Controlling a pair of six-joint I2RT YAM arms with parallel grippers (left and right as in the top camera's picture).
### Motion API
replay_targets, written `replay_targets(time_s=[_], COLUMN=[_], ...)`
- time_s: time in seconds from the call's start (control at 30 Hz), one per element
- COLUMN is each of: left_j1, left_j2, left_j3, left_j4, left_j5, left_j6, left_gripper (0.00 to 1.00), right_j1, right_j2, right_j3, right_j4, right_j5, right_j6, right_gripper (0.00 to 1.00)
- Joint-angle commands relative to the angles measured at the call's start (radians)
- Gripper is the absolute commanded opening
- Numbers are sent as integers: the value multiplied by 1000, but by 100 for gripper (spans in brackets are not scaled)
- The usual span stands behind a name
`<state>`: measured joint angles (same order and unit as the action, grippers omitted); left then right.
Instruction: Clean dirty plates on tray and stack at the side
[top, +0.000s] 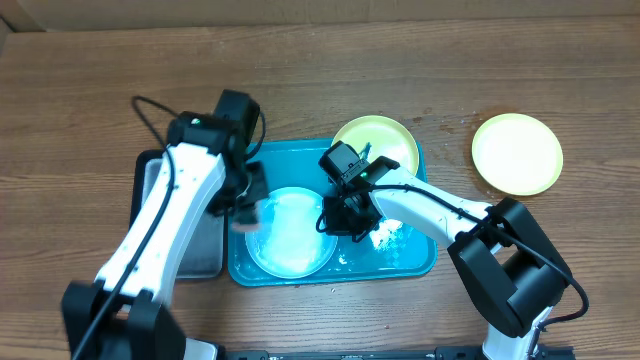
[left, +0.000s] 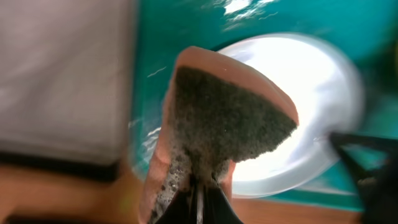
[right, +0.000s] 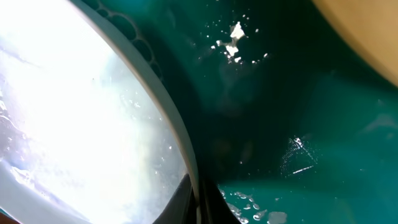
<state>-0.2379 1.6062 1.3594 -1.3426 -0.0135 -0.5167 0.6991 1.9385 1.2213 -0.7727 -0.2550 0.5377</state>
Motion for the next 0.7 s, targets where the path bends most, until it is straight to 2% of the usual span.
replay_targets(time_s=[0.0, 0.17, 0.67], left_j1=[14, 50, 82], left_j2=[-61, -70, -69], left_j3=[11, 10, 10], left_j4=[-108, -283, -291], left_j5=[-277, -455, -458], left_j6=[-150, -300, -291], left_gripper=[4, 4, 4], right_j1=[-3, -3, -3], right_j2=[-10, -67, -219], right_j3=[16, 68, 239], right_j4=[-11, -31, -187], right_j5=[30, 86, 502], right_j6=[-42, -41, -43], right_gripper=[4, 4, 4])
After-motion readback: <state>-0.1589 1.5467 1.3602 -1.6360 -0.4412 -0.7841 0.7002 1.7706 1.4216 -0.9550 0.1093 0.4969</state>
